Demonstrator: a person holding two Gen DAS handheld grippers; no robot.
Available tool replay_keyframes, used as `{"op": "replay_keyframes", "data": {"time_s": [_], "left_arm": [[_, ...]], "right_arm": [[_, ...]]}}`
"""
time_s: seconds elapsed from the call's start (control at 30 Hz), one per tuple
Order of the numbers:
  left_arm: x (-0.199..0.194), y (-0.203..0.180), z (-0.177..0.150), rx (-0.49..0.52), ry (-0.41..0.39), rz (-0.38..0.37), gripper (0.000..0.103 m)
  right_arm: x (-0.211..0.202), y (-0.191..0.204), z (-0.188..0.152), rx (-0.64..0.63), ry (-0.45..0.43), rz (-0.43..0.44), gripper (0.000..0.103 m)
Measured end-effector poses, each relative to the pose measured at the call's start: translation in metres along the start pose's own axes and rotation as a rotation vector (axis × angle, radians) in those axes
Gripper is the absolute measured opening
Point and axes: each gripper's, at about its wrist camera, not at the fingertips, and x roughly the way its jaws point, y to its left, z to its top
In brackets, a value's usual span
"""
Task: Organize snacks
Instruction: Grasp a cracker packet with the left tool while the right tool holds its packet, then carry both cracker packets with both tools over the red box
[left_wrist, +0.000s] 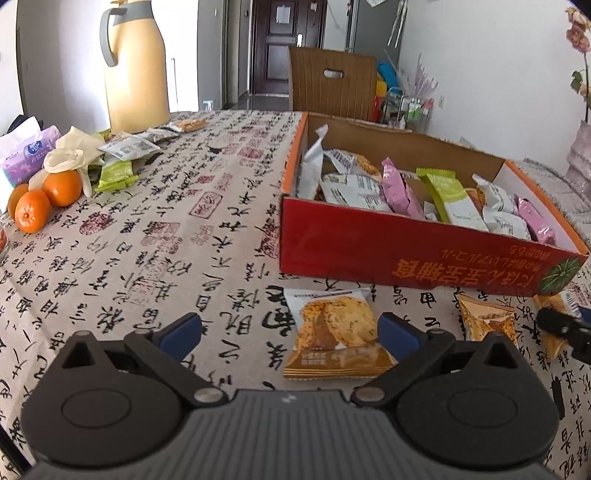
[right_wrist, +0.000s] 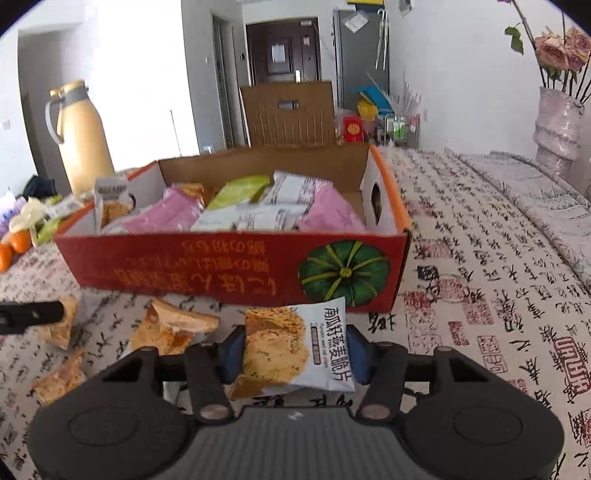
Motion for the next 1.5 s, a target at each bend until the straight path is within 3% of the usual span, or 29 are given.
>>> {"op": "replay_keyframes", "data": {"time_s": [0.3, 0.4, 0.47, 0.53, 0.93, 1.5], "left_arm": [[0.01, -0.022, 0.006, 0.007, 0.031, 0.034, 0.101], [0.013, -0.025, 0.006, 0.011, 0.045, 0.046, 0.088], [0.016, -0.027, 0.006, 0.015, 0.058, 0.046, 0.065], [0.017, -0.03, 0.005, 0.024, 0.062, 0.045, 0.055], [0.006, -0.037, 0.004, 0.046, 0.028, 0.035, 0.052], [-0.046, -0.054, 0.032, 0.089, -0.157, -0.038, 0.052]], "right_arm": [[-0.006, -0.009, -0.006, 0.033, -0.052, 0.023, 0.055], [-0.005, -0.009, -0.007, 0.041, -0.058, 0.035, 0.055], [-0.006, -0.009, -0.008, 0.039, -0.064, 0.039, 0.055], [-0.007, -0.008, -0.01, 0.036, -0.07, 0.043, 0.055], [-0.012, -0.003, -0.012, 0.016, -0.089, 0.058, 0.055], [-0.04, 0.008, 0.013, -0.017, -0.191, 0.079, 0.055]]}}
